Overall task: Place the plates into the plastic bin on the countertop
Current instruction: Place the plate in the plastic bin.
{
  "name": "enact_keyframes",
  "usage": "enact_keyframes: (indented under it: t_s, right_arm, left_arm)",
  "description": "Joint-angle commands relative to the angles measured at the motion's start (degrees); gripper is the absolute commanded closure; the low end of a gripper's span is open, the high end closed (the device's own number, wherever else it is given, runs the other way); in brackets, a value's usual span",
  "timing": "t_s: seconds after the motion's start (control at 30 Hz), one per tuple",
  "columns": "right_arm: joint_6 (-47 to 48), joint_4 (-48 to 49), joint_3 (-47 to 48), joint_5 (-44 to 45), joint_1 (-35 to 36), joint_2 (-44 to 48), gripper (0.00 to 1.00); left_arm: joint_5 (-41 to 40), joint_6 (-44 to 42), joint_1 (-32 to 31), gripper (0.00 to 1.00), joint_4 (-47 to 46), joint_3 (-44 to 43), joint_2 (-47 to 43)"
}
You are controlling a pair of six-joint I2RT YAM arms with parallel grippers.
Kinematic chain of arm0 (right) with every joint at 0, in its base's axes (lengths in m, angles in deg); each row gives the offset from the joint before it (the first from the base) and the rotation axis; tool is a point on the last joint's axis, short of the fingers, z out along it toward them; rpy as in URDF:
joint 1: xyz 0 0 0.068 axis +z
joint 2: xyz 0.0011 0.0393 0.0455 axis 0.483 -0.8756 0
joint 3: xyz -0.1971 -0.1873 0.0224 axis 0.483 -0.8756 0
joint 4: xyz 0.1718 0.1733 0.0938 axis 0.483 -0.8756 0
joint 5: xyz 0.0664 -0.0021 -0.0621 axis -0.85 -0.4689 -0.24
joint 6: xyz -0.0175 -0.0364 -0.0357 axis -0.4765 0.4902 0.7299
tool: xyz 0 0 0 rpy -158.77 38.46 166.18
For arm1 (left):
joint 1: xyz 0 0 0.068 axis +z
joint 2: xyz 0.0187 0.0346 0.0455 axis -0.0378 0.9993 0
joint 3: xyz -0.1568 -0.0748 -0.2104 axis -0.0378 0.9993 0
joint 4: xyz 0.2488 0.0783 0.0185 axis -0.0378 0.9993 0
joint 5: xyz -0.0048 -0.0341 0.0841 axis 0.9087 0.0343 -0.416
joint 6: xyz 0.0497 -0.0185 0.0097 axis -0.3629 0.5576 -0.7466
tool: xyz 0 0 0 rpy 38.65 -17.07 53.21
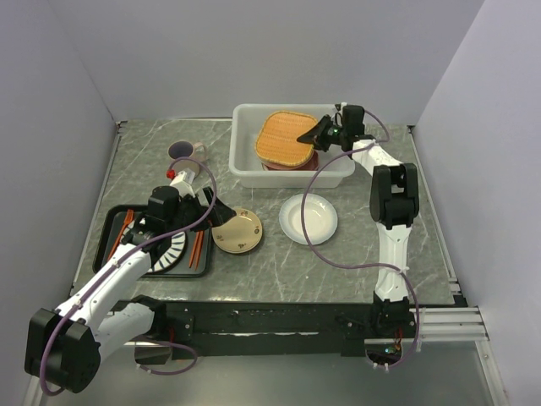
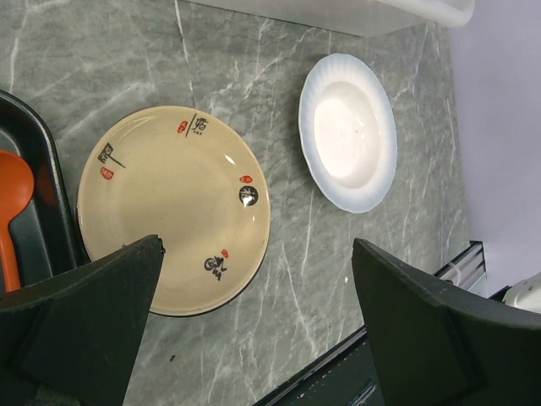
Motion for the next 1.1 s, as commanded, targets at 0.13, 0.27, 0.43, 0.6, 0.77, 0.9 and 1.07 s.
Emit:
enact_keyframes:
  t_s: [0.13, 0.27, 0.43, 0.6, 0.77, 0.9, 1.07]
  right_arm:
    - [2.1, 1.7, 4.2, -0.1, -0.2, -0.8, 1.00]
    - [4.5, -1.6, 4.0, 1.7, 0.0, -1.1, 0.98]
    - [6.9, -4.2, 3.6, 3.4, 0.0, -1.5, 0.94]
    - [9.5, -7.0, 2.3, 5.8, 0.0, -0.9, 0.71]
    - [13.1, -10.1, 0.7, 11.2, 0.2, 1.7, 0.50]
    - [16.0, -12.5, -0.6, 15.8, 0.4, 4.4, 0.38]
    - [19.9, -16.4, -0.6, 23.3, 1.4, 8.4, 0.23]
  left_arm:
    - [1.1, -0.7, 0.3, 0.01, -2.5, 0.5, 0.2]
    - [0.8, -0.7, 0.3, 0.01, -2.5, 0.6, -0.1]
    - [0.8, -0.7, 0.3, 0.01, -2.5, 0.7, -0.2]
    - [0.5, -0.7, 0.3, 0.01, -2.3, 0.7, -0.4]
    - [0.4, -0.6, 0.3, 0.01, -2.2, 0.8, -0.9]
    - [0.6, -0.6, 0.3, 0.01, -2.4, 0.8, -0.7]
    - [0.7, -0.6, 0.3, 0.01, -2.3, 0.8, -0.9]
